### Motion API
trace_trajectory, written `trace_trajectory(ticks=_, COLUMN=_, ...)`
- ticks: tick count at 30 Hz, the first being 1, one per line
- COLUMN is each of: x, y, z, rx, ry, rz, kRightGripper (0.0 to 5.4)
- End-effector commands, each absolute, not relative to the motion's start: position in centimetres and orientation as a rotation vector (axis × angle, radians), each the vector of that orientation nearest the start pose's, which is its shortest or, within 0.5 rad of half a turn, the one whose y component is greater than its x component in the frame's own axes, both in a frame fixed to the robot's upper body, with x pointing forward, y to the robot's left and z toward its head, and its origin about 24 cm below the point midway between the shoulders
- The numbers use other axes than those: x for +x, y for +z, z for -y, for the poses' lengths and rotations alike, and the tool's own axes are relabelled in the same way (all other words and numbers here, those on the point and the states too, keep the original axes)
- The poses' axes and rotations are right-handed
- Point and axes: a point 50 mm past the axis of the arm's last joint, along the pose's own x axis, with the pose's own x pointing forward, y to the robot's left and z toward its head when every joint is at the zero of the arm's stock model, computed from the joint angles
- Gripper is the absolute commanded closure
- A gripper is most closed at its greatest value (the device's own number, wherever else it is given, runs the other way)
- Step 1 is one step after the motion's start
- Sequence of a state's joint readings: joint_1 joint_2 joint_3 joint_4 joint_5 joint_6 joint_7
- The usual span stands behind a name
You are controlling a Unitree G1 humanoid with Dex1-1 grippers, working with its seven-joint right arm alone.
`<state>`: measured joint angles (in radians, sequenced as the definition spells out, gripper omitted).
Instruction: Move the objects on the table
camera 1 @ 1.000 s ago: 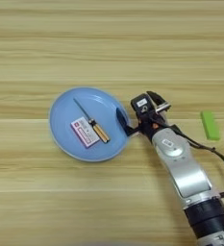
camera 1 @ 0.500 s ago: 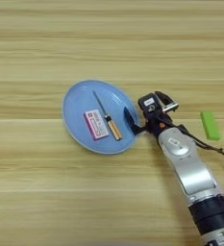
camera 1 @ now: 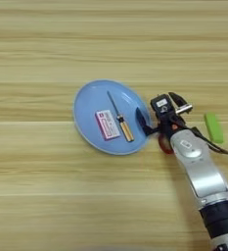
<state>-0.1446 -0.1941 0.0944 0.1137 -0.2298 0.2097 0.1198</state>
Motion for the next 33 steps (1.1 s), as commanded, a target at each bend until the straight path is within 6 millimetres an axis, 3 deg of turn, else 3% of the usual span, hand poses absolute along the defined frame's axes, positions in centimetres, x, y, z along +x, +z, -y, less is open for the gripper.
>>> trace_trajectory(ticks=1, x=28.3, y=5.1, z=16.5, rx=-0.455, ry=0.158, rz=-0.125, kRightGripper=0.03)
trace_trajectory(ticks=17, x=28.1, y=5.4, z=17.3, rx=-0.455, ry=0.136, rz=-0.125, kRightGripper=0.03)
trace_trajectory(ticks=33, x=28.3, y=7.3, z=15.5, rx=-0.371, ry=0.186, rz=-0.001, kRightGripper=0.03)
